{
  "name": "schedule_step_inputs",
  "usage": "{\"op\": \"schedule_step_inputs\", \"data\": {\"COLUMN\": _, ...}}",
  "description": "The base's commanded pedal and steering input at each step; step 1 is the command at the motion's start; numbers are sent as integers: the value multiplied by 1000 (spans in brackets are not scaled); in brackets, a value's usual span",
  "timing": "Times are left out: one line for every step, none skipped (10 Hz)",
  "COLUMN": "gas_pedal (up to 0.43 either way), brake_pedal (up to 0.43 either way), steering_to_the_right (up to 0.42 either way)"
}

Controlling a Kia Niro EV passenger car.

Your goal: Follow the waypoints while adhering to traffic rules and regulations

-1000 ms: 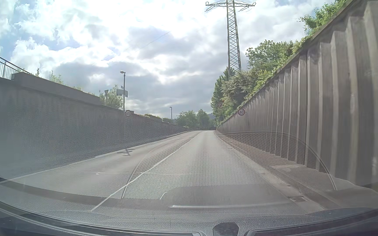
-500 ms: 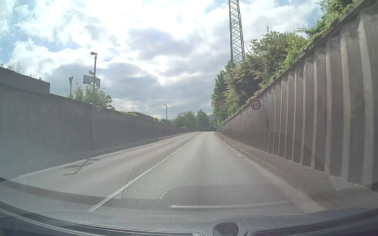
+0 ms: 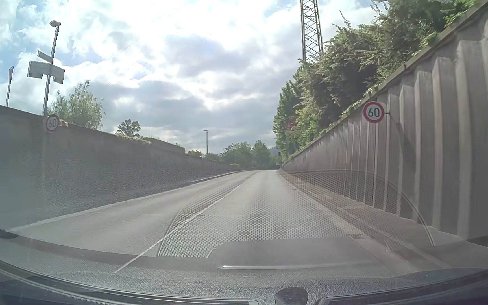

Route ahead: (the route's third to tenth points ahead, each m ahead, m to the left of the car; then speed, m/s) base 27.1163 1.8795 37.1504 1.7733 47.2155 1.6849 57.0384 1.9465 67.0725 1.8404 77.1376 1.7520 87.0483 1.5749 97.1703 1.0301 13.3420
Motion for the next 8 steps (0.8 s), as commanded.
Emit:
{"op": "schedule_step_inputs", "data": {"gas_pedal": 138, "brake_pedal": 0, "steering_to_the_right": -1}}
{"op": "schedule_step_inputs", "data": {"gas_pedal": 138, "brake_pedal": 0, "steering_to_the_right": -1}}
{"op": "schedule_step_inputs", "data": {"gas_pedal": 138, "brake_pedal": 0, "steering_to_the_right": -1}}
{"op": "schedule_step_inputs", "data": {"gas_pedal": 138, "brake_pedal": 0, "steering_to_the_right": -1}}
{"op": "schedule_step_inputs", "data": {"gas_pedal": 138, "brake_pedal": 0, "steering_to_the_right": -1}}
{"op": "schedule_step_inputs", "data": {"gas_pedal": 138, "brake_pedal": 0, "steering_to_the_right": -1}}
{"op": "schedule_step_inputs", "data": {"gas_pedal": 138, "brake_pedal": 0, "steering_to_the_right": -1}}
{"op": "schedule_step_inputs", "data": {"gas_pedal": 138, "brake_pedal": 0, "steering_to_the_right": -1}}
